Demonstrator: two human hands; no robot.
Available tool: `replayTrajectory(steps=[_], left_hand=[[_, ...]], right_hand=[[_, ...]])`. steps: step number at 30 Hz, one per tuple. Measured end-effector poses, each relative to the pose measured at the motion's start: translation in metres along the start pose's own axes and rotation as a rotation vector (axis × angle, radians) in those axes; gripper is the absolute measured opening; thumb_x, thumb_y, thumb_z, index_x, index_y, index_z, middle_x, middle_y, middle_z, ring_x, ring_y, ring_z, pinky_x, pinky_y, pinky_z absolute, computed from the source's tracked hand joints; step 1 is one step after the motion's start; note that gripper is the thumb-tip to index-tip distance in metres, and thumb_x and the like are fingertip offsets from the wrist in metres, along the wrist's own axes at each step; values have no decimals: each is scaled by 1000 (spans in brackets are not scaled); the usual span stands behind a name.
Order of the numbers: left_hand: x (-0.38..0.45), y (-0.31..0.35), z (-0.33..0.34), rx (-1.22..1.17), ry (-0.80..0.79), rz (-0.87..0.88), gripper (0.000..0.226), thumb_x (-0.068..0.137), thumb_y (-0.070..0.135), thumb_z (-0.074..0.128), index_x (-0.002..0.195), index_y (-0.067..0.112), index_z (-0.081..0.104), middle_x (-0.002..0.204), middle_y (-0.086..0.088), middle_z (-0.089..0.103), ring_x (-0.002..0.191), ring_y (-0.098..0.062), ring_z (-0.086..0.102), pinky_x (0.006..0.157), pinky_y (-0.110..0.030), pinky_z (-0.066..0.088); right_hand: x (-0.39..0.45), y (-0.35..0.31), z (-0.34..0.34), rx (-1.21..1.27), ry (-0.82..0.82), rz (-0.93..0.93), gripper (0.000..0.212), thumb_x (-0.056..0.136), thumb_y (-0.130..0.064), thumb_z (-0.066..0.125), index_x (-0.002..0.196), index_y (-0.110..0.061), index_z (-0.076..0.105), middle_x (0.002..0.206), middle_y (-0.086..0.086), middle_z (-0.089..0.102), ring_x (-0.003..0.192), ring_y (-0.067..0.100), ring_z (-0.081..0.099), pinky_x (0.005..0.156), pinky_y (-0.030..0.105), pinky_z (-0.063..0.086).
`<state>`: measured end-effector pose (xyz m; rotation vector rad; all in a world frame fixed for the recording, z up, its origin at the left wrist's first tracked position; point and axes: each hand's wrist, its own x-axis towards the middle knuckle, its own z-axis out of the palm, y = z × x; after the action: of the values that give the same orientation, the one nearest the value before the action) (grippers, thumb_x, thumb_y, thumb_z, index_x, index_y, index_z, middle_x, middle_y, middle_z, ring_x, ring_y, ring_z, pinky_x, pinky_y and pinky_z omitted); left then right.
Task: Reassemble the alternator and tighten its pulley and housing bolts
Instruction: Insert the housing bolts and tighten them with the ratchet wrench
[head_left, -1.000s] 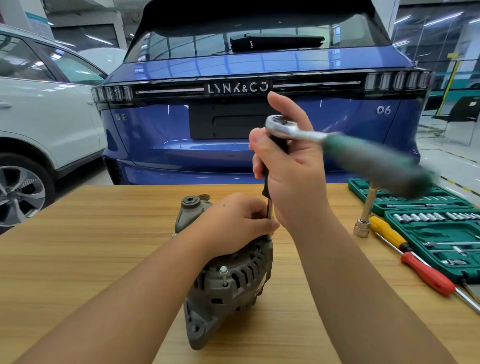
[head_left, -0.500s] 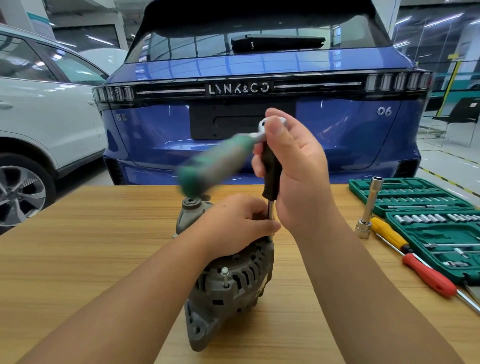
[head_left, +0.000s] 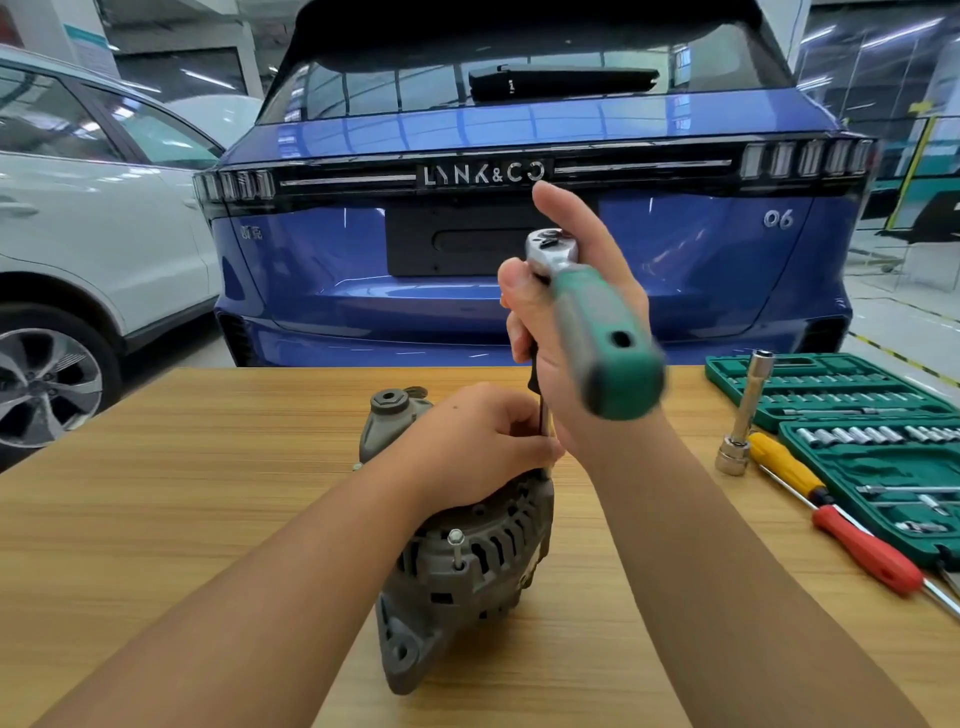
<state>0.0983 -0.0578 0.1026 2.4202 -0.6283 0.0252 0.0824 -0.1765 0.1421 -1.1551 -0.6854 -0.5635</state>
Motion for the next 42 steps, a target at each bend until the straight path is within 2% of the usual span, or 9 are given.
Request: replayTrajectory(steps=[6,10,16,21,25,29,34,37,42], left_hand=[[-1,-2,1,-11,7,20,12,92,53,67,93,60,57,94,35,61,85,12,59,68,-27,54],[1,-1,0,-16,-10,-19,10,91,50,66,88,41,70,84,18,71,76,1,67,81,-40,60],[0,4,-2,5,-58,24,15,94,49,64,97,37,71,91,13,72,86,-5,67,82,-38,59],[1,1,-2,9,-38,5,15,96,47,65,92,34,71,89,10,73,83,-7,68,79,-35,58],[-1,1,-1,-70,9,40,8,96,39,69,95,33,74,87,14,73,80,1,65,65,-13,50],[0,3,-2,-11,-22,15,16,96,43,66,97,30,75,93,12,74,86,-4,67,81,-32,56],[0,4,-2,-27,-32,-16,15,96,43,68,94,30,76,88,11,73,79,1,65,72,-23,49],[-1,5,-4,-27,-46,-6,13,96,44,66,97,34,74,92,13,74,86,-3,68,86,-40,57],[-2,6,-3,-3,-55,10,14,95,46,66,93,34,72,88,12,72,81,-5,67,80,-37,58]], right_hand=[[7,-9,-8,269,-64,234,42,105,-5,29,123,-27,61,87,16,53,58,21,50,53,23,47],[2,-11,-7,294,-95,276,40,92,-38,48,128,-22,55,88,12,56,67,16,51,61,24,47],[3,-13,-5,-76,193,195,18,91,-29,72,95,-13,67,57,-6,52,49,7,44,46,19,39],[3,-11,-6,-21,27,146,28,98,-7,61,122,-22,57,70,-2,54,56,12,47,55,23,46],[-1,0,4,-94,-32,-31,49,94,-3,58,120,-44,60,79,-12,55,60,14,44,53,25,43],[0,2,-2,-9,-41,28,52,89,-6,54,122,-45,63,75,-8,56,61,13,46,56,26,46],[1,-3,-10,168,-124,139,43,89,-32,49,130,-24,60,77,0,61,65,18,51,63,27,46],[-3,-7,0,20,-4,130,45,86,-37,68,125,-19,58,73,-3,58,61,9,50,58,21,46],[1,-10,-3,-73,162,177,15,92,-24,70,99,-12,66,59,-8,53,52,6,47,49,19,42]])
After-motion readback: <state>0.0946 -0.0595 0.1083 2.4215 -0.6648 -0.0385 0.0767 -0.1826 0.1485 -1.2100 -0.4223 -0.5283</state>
